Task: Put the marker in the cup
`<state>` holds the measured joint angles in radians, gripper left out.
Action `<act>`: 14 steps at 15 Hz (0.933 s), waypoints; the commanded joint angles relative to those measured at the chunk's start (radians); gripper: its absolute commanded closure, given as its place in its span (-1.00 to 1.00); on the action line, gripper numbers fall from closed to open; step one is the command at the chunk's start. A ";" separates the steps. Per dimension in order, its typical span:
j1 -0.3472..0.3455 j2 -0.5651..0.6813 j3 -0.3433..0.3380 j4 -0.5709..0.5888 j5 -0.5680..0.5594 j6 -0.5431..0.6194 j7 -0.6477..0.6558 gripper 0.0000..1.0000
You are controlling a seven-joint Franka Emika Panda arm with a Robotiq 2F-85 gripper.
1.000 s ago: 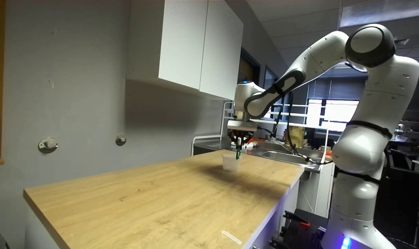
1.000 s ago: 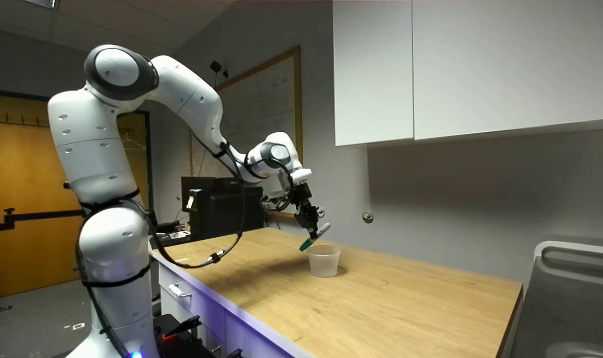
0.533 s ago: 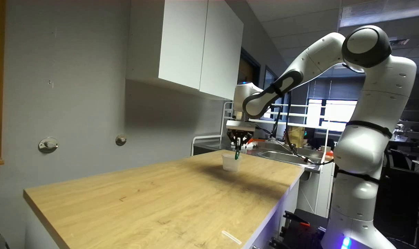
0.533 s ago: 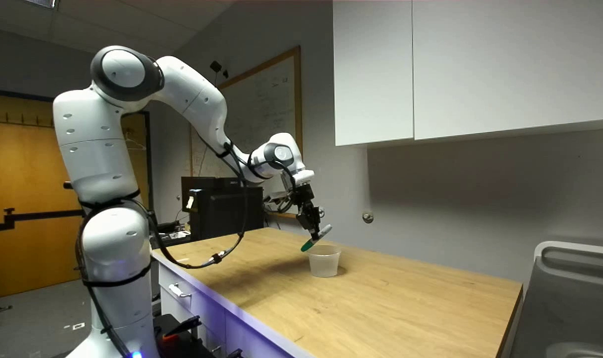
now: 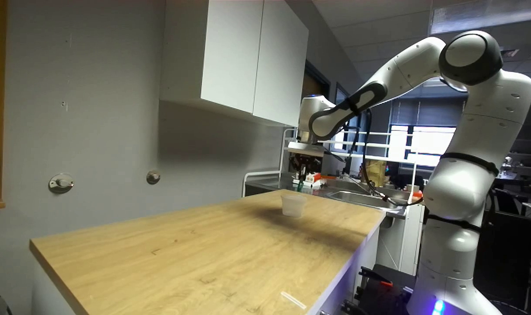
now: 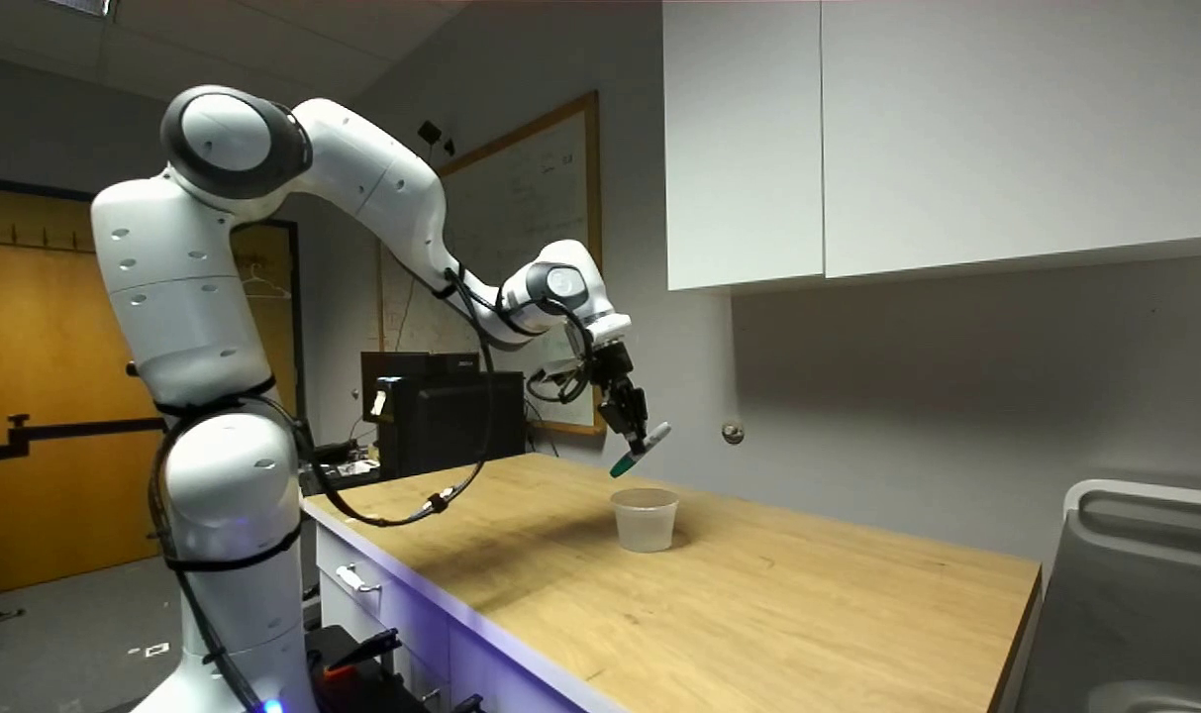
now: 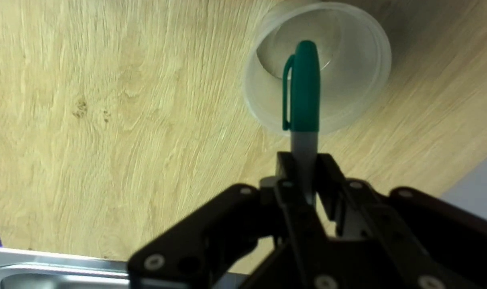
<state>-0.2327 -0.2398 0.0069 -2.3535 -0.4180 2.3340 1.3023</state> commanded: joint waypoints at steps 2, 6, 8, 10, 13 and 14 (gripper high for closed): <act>-0.005 0.042 -0.002 0.078 -0.052 -0.066 0.046 0.86; 0.009 0.104 -0.005 0.116 -0.075 -0.083 0.055 0.86; 0.019 0.139 -0.010 0.131 -0.078 -0.086 0.055 0.86; 0.030 0.167 -0.016 0.144 -0.079 -0.092 0.051 0.86; 0.044 0.199 -0.029 0.160 -0.072 -0.105 0.042 0.00; 0.050 0.204 -0.035 0.162 -0.067 -0.106 0.037 -0.14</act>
<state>-0.2142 -0.0684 -0.0013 -2.2369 -0.4755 2.2648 1.3284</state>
